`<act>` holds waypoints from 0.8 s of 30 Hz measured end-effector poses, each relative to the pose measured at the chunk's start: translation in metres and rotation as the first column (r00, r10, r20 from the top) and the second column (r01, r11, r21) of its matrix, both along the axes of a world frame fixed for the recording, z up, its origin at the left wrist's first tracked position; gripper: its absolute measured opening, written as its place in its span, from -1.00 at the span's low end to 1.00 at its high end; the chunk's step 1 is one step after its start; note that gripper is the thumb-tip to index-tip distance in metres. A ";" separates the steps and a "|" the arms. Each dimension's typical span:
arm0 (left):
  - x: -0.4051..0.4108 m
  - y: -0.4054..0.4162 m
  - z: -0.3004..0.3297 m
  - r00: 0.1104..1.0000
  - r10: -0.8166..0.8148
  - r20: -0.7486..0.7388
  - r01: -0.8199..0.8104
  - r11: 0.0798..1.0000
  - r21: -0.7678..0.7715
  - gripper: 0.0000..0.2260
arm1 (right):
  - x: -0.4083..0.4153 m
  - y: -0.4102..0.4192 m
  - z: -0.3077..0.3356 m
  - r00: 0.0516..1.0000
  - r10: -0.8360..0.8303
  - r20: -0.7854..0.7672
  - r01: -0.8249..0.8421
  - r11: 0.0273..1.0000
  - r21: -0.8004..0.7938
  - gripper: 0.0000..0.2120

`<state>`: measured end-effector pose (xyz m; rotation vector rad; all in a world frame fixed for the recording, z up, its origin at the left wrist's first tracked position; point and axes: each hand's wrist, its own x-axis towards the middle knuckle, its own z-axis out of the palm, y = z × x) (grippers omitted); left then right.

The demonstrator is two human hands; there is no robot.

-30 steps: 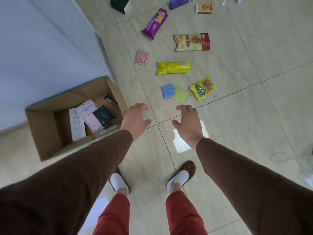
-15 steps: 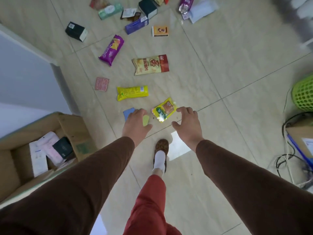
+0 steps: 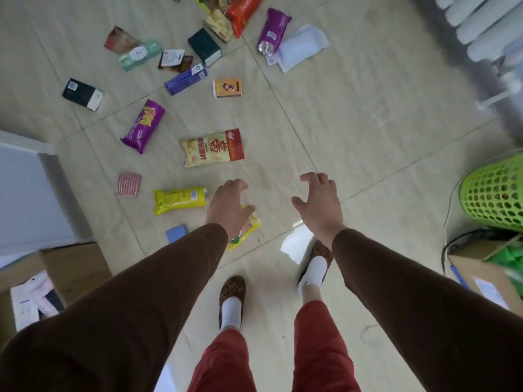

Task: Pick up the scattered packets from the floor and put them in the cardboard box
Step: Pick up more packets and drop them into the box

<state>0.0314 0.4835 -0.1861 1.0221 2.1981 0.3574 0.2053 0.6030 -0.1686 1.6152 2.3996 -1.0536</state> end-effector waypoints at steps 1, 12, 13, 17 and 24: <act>0.002 0.017 -0.001 1.000 0.004 -0.008 -0.004 1.000 0.002 -0.60 | 0.001 0.019 -0.002 1.000 0.009 -0.010 -0.009 1.000 -0.004 -0.53; -0.012 0.186 -0.001 0.994 0.107 -0.016 -0.106 0.993 0.050 -0.59 | -0.021 0.210 -0.013 0.995 0.098 -0.015 -0.097 0.995 0.022 -0.53; -0.018 0.198 -0.001 0.993 0.117 -0.018 -0.116 0.992 0.047 -0.59 | -0.029 0.224 -0.014 0.994 0.106 -0.016 -0.106 0.994 0.025 -0.53; -0.050 0.241 -0.009 0.988 0.154 0.002 -0.154 0.988 0.030 -0.58 | -0.068 0.275 -0.017 0.989 0.142 -0.029 -0.141 0.990 0.026 -0.51; -0.112 0.315 -0.022 0.980 0.196 0.016 -0.196 0.981 -0.010 -0.57 | -0.133 0.367 -0.030 0.983 0.184 -0.012 -0.184 0.983 -0.008 -0.47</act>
